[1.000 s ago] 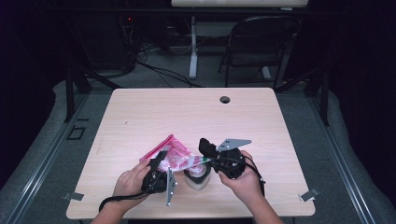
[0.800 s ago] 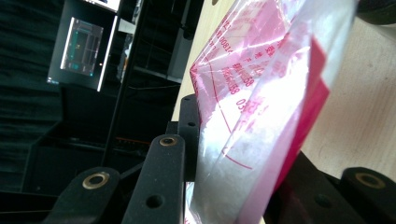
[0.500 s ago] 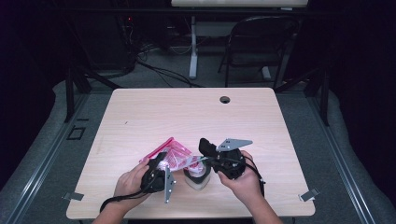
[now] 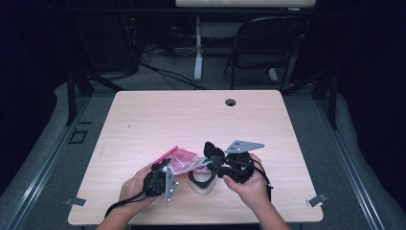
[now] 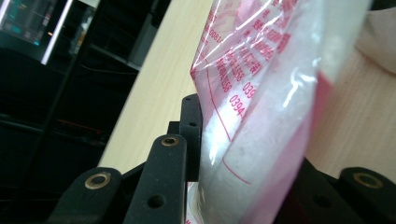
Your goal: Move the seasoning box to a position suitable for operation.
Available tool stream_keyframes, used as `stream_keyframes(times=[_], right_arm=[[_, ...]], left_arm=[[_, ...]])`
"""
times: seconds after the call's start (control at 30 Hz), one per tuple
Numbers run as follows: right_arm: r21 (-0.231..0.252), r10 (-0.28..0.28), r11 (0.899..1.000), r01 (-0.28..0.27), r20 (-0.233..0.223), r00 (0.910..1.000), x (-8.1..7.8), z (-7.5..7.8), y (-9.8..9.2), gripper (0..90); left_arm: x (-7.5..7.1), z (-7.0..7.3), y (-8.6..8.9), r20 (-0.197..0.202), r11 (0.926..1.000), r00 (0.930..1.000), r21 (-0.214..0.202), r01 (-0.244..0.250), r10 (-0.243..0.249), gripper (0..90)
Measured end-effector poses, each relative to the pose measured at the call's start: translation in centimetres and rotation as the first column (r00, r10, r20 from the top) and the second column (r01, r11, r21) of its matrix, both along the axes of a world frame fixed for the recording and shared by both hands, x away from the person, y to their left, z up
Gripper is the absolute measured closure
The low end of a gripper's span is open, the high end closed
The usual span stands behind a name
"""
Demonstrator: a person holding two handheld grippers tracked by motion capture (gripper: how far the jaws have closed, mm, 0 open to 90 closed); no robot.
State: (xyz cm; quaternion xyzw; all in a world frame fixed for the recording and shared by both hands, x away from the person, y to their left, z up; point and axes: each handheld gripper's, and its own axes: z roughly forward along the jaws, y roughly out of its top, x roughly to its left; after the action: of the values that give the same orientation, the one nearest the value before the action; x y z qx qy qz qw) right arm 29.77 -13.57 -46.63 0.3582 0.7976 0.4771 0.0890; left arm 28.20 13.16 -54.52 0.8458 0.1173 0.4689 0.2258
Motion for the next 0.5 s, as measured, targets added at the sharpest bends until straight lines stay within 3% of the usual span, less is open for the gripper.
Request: stream_keyframes(times=[0.07, 0.37, 0.5], right_arm=[[0.004, 0.003, 1.000, -0.003, 0.005, 1.0000, -0.1, 0.1, 0.1, 65.3], [-0.007, 0.029, 1.000, -0.029, 0.019, 0.9994, -0.4, 0.3, 0.6, 59.3], [-0.017, 0.030, 0.999, -0.029, 0.030, 0.9991, -0.5, 0.3, 0.8, 55.8]], left_arm=[[0.2, -0.1, 0.1, -0.026, 0.9994, 0.9997, -0.036, 0.000, -0.001, 78.6], [1.1, -0.7, 0.9, -0.124, 0.9952, 0.9923, -0.097, -0.013, 0.001, 78.4], [1.4, -0.8, 1.1, -0.146, 0.9925, 0.9893, -0.120, -0.022, 0.004, 78.4]])
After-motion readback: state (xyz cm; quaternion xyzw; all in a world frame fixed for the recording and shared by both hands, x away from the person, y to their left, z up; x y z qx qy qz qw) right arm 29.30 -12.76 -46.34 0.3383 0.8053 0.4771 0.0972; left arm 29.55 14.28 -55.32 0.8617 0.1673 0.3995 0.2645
